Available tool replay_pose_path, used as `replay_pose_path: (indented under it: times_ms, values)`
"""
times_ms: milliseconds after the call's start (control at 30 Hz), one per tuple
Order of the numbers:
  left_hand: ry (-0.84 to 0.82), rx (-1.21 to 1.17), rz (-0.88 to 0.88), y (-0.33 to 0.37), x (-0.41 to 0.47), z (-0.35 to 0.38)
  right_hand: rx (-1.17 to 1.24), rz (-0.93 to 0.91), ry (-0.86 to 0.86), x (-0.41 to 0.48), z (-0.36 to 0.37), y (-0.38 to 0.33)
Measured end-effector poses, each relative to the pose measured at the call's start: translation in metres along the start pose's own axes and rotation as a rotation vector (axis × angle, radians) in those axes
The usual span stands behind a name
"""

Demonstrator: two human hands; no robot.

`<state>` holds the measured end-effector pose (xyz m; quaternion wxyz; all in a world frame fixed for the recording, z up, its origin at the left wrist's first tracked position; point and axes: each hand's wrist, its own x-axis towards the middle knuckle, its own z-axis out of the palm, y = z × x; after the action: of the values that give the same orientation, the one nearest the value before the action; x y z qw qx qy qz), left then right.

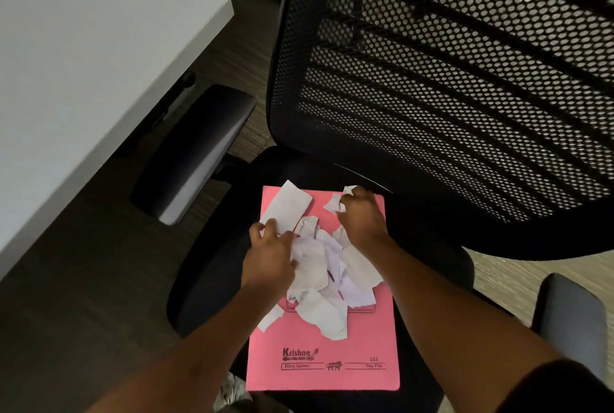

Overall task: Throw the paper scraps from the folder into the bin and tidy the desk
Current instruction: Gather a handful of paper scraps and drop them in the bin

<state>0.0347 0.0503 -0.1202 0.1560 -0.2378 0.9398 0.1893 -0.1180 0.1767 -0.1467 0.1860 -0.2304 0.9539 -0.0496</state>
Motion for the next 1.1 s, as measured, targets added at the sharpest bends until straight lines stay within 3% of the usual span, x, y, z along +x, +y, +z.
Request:
replay_pose_path:
  times_ms: [267, 400, 567, 767, 900, 1000, 1100]
  values:
    - [0.007, 0.007, 0.042, 0.004, -0.007, -0.004, 0.432, 0.224, 0.218, -0.029, -0.037, 0.003]
    - [-0.014, 0.045, 0.082, 0.003, -0.012, -0.007, 0.470, 0.289, 0.340, -0.083, -0.055, 0.013]
    - [-0.021, 0.040, 0.109, 0.003, -0.022, -0.010, 0.470, 0.308, 0.155, -0.146, -0.032, 0.005]
    - [-0.040, 0.027, 0.123, 0.009, -0.025, -0.002, 0.325, 0.304, -0.065, -0.153, -0.002, -0.012]
    - [-0.032, 0.003, 0.162, 0.012, -0.025, 0.004, 0.245, 0.294, -0.082, -0.142, 0.005, -0.021]
    - [-0.022, 0.003, 0.182, 0.015, -0.026, 0.004, 0.017, 0.197, -0.102, -0.135, 0.008, -0.020]
    - [-0.038, 0.017, 0.182, 0.018, -0.029, 0.004, -0.017, 0.137, -0.100, -0.131, 0.006, -0.016]
